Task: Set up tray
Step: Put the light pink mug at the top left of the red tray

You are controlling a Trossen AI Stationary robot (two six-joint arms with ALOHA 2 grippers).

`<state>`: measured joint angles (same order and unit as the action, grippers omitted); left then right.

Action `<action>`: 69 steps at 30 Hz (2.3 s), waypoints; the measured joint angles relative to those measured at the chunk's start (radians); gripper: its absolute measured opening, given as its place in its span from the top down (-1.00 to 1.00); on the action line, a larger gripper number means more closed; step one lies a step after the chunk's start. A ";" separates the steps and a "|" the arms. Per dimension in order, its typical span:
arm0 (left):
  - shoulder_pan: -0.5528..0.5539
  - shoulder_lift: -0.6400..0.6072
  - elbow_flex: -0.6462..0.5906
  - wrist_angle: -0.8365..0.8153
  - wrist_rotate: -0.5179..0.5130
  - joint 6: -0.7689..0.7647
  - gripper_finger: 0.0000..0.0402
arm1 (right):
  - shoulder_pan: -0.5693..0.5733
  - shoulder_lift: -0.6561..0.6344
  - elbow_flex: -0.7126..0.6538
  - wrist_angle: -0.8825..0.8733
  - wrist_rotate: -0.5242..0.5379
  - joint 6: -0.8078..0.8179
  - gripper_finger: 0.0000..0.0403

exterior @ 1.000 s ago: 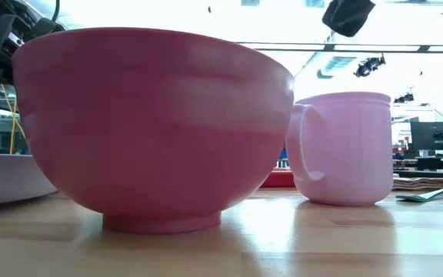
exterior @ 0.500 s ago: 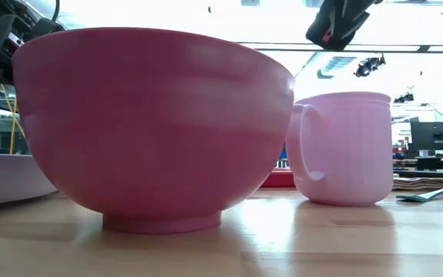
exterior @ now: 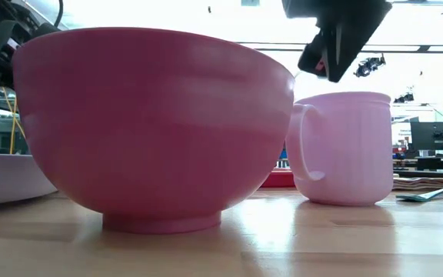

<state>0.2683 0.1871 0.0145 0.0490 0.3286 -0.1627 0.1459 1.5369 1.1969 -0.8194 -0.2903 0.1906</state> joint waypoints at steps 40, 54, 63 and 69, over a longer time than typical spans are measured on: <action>0.000 0.000 0.000 0.001 0.000 0.000 0.30 | 0.047 0.054 0.000 0.023 0.076 0.154 0.63; 0.000 0.000 0.000 0.001 0.000 0.000 0.30 | 0.064 0.102 0.000 0.025 0.128 0.195 0.63; 0.000 0.000 0.000 0.002 0.000 0.000 0.30 | 0.065 0.127 -0.002 0.034 0.149 0.196 0.63; 0.000 0.000 0.000 0.001 0.000 0.000 0.30 | 0.064 0.127 -0.002 0.034 0.152 0.195 0.63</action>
<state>0.2680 0.1871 0.0145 0.0502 0.3286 -0.1631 0.2104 1.6642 1.1954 -0.7853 -0.1379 0.3851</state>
